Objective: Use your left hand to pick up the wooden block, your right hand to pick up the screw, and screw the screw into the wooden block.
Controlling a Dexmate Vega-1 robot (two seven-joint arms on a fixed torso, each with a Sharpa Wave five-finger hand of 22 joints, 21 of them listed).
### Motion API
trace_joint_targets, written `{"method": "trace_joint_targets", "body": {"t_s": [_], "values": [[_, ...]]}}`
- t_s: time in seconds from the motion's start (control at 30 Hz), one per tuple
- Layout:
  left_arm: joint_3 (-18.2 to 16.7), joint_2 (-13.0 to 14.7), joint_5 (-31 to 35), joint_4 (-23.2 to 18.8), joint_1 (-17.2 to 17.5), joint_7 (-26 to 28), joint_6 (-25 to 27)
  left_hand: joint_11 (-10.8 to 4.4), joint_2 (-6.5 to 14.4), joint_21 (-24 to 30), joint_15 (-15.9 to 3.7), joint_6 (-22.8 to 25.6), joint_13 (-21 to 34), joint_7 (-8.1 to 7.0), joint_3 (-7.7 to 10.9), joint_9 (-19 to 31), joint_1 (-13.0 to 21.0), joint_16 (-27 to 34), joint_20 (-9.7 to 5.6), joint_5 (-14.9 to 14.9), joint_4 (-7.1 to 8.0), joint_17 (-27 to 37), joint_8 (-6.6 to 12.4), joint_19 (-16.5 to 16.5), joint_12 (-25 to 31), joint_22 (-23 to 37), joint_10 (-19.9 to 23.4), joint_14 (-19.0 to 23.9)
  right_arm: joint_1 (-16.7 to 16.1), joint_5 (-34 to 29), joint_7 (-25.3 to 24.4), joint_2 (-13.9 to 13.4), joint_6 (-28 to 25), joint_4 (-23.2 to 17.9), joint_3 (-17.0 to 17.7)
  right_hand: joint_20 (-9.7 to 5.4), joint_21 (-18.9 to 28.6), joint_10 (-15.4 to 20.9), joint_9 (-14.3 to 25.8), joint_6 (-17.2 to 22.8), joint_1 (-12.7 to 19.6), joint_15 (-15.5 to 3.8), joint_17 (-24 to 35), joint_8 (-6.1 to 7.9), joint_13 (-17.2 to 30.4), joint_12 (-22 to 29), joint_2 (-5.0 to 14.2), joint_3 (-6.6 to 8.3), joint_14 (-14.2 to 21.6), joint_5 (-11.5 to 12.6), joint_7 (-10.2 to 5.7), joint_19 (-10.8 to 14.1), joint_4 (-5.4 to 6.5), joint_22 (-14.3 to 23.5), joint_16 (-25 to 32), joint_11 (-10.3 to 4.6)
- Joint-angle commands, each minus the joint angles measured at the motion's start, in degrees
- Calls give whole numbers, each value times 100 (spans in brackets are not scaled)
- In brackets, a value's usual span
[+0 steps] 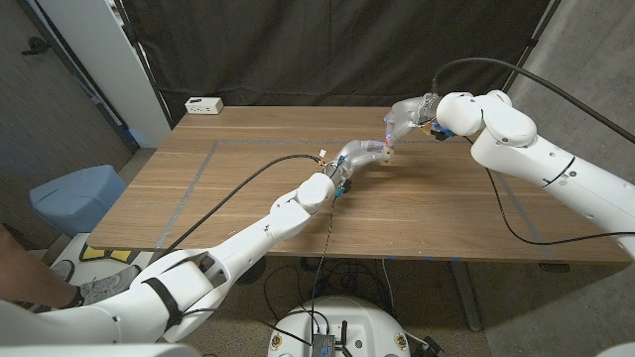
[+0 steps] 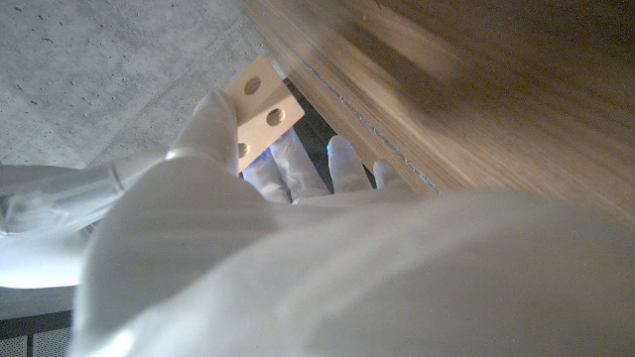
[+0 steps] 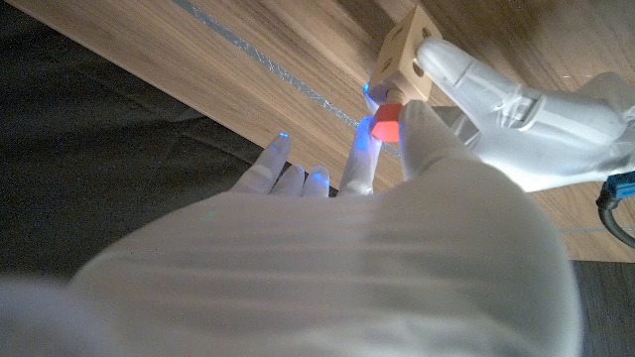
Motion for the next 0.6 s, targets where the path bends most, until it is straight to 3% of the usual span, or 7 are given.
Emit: {"method": "trace_joint_targets", "body": {"t_s": [0.03,0.3,0.6], "values": [[-8,19,-7,-33,22,9,22,-2,225,30,-409,133,186,49,47,27,106,-3,24,38,13,-1,41,21,32,26,33,28,-93,78,-190,-11,-96,-16,49,-179,35,116,15,152,-73,-316,18,71,12,33,35,8,110,-15,-2,100,50,14,47,-30],[-15,23,-16,-41,25,10,38,-3,232,32,-404,135,186,62,51,27,111,-1,26,40,12,0,42,26,32,26,32,29,-107,121,-285,3,-159,26,29,-190,36,303,1,317,-241,-351,23,138,10,58,94,-60,211,-16,69,199,123,13,80,41],[-15,23,-12,-41,26,20,37,-3,235,34,-404,131,188,57,55,27,115,1,21,44,11,-1,40,33,35,26,34,37,-142,138,-417,9,-229,30,12,-194,30,464,-16,500,-637,-368,32,201,8,56,207,-212,313,-1,129,302,308,15,110,39]]}}
